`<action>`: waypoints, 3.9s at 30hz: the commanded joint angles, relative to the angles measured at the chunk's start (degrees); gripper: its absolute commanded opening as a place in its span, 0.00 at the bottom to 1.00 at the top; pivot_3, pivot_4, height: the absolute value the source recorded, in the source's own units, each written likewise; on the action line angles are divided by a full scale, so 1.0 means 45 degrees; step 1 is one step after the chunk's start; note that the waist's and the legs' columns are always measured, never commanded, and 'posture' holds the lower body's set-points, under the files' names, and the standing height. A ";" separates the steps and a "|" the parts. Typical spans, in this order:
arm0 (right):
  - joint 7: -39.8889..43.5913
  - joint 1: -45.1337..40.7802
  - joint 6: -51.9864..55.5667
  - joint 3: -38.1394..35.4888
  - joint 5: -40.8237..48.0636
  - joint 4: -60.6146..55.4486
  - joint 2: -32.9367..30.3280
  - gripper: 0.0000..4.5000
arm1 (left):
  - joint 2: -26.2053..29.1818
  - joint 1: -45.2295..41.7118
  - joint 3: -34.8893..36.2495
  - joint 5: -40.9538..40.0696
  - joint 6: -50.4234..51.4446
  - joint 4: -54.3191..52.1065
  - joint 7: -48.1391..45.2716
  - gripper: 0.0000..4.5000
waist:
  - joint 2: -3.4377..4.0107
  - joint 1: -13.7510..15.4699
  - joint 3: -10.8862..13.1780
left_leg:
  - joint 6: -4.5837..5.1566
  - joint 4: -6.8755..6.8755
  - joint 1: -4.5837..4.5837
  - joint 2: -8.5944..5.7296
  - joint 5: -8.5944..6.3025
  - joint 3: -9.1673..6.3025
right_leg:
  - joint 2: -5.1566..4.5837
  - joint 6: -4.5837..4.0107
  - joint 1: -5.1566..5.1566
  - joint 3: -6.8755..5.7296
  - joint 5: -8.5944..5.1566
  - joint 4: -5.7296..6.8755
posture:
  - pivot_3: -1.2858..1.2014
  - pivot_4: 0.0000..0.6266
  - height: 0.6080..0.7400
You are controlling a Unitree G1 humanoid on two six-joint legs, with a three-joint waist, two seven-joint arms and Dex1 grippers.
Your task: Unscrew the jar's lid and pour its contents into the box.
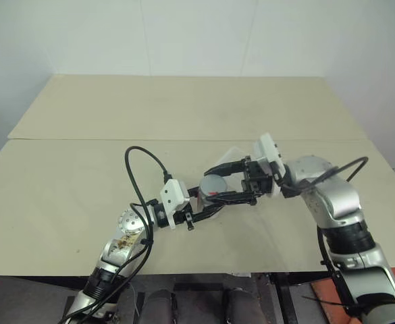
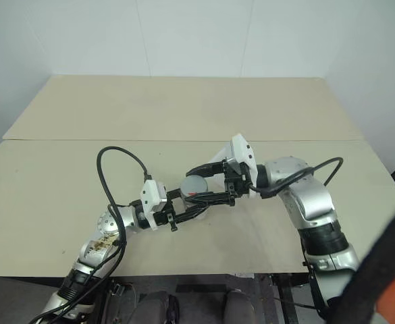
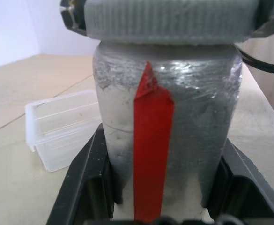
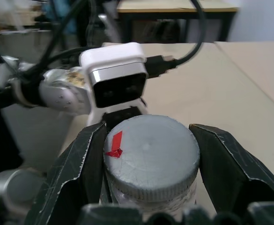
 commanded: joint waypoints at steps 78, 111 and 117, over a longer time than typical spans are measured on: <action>-1.2043 0.5339 0.0736 -0.0240 -0.3696 -0.7424 0.3151 0.62 | -0.1667 -0.1353 0.0110 0.1434 -0.1197 0.1467 0.2462 0.45 | 0.0002 0.0026 0.0001 | -0.0073 0.0019 -0.0096 -0.0006 0.0046 -0.0001 | 0.0000 0.0006 -0.0095 -0.0002 0.0004 0.0019 | 0.52 0.24 1.00; 0.3107 -0.3869 -0.4521 0.3615 0.2316 0.5254 -0.1227 0.62 | -0.1130 -0.0875 -0.0044 -0.0239 -0.0513 0.0249 0.0400 0.45 | 0.0002 -0.0006 0.0002 | -0.0072 0.0029 -0.0089 -0.0002 0.0048 0.0009 | 0.0000 0.0007 -0.0089 -0.0003 0.0007 0.0016 | 0.52 0.24 1.00; 0.3107 -0.4469 -0.5105 0.4689 0.3084 0.6178 -0.1714 0.78 | -0.1016 -0.0750 -0.0033 -0.0220 -0.0509 0.0144 0.0483 0.45 | 0.0002 -0.0001 0.0002 | -0.0080 0.0031 -0.0088 0.0003 0.0053 0.0010 | 0.0000 0.0007 -0.0092 -0.0002 0.0008 0.0024 | 0.52 0.24 1.00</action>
